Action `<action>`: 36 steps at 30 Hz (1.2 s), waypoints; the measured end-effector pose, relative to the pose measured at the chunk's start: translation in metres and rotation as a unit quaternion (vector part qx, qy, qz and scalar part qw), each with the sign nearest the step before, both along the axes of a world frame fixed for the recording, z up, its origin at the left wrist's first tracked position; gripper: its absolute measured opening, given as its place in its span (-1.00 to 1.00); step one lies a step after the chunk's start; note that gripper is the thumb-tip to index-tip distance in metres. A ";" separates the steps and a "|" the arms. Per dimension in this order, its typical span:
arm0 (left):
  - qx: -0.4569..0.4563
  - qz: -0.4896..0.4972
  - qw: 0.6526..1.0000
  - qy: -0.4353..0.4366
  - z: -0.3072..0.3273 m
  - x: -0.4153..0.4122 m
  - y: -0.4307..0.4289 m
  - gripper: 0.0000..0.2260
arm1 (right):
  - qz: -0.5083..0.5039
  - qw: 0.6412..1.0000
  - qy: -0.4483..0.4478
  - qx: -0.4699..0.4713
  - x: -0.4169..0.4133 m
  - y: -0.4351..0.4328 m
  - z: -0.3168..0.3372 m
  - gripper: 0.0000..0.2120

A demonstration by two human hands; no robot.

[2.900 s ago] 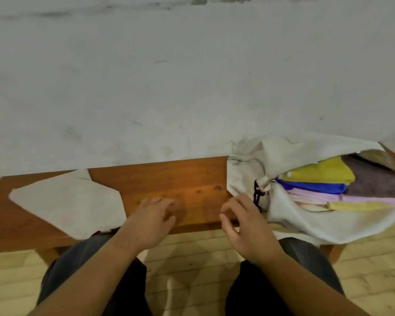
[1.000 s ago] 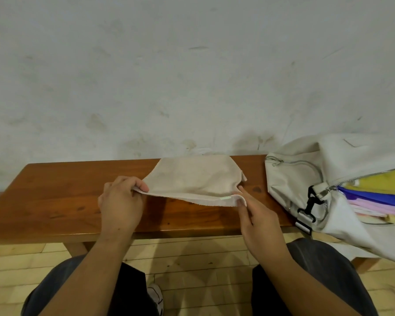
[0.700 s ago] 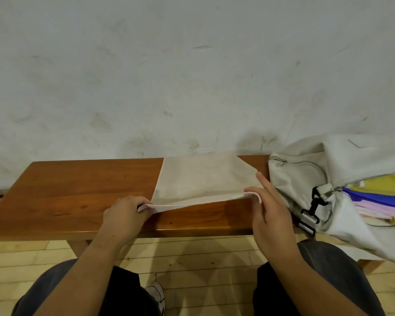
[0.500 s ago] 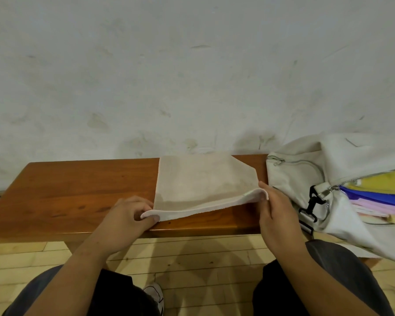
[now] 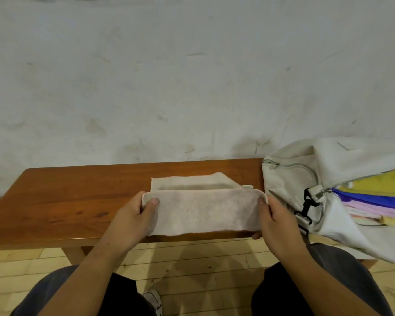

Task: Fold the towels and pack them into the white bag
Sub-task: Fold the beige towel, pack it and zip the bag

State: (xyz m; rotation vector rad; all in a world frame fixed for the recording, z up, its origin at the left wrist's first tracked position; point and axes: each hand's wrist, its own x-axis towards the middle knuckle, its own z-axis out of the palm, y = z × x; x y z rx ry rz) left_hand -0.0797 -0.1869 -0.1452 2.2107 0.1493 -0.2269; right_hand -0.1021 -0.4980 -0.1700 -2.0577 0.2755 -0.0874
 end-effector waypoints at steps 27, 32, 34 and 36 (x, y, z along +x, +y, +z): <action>0.038 -0.037 0.992 -0.117 0.055 -0.011 0.025 -0.64 | 0.105 0.994 0.031 0.003 0.012 -0.020 0.050 -0.69; 0.044 -0.024 0.998 -0.022 -0.001 -0.028 0.025 -0.67 | 0.148 0.986 0.071 -0.041 -0.003 -0.024 0.021 -0.75; 0.013 -0.013 1.000 -0.024 -0.004 -0.030 0.023 -0.67 | 0.150 0.984 0.078 -0.063 -0.003 -0.025 0.022 -0.74; 0.015 -0.018 1.000 -0.015 -0.002 -0.029 0.021 -0.70 | 0.141 0.983 0.084 -0.078 -0.002 -0.028 0.019 -0.75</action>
